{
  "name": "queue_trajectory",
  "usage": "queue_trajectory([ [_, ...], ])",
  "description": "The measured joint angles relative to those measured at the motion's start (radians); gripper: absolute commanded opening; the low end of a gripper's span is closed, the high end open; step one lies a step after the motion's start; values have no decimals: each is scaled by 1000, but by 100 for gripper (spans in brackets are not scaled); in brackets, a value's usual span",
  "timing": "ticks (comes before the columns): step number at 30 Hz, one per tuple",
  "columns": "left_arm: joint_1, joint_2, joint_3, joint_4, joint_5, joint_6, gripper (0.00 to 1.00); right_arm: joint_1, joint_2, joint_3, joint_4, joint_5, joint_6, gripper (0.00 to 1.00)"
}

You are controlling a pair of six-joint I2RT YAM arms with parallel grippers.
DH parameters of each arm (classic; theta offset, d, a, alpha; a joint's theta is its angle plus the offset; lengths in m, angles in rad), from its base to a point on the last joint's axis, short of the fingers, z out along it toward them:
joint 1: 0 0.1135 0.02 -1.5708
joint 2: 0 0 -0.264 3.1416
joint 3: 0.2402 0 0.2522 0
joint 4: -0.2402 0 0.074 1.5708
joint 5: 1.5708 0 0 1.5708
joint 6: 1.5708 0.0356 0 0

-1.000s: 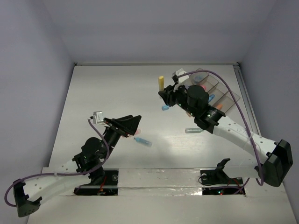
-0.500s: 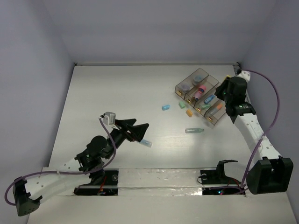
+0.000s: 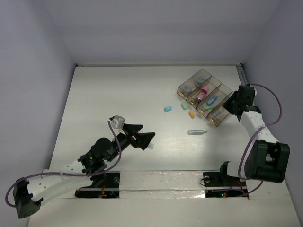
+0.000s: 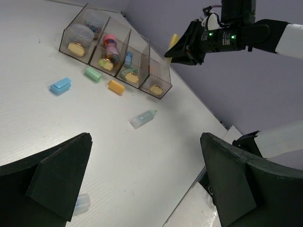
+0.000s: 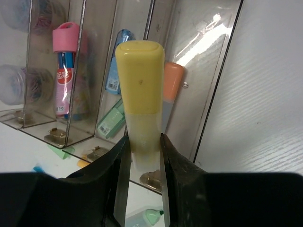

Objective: Sort the stationery into containers
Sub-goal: Place the pen in the storage box.

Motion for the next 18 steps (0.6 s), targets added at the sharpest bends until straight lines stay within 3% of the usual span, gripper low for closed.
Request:
queue_trajectory([
  [4,0,-6,0,2,3,0,99,-11,38,0,9,-18,6,11],
  [6,0,-4,0,5,4,0,99,-11,57,0,10,-24,8,20],
  [8,0,-2,0,6,4,0,99,-11,70,0,10,-29,13,32],
  [9,0,0,0,7,4,0,99,-11,72,0,9,-30,14,48],
  [12,0,6,0,8,4,0,99,-11,65,0,11,-29,23,69],
  [15,0,15,0,8,4,0,99,-11,32,0,11,-30,21,78],
  [18,0,29,0,13,5,0,99,-11,-36,-3,9,-45,17,80],
])
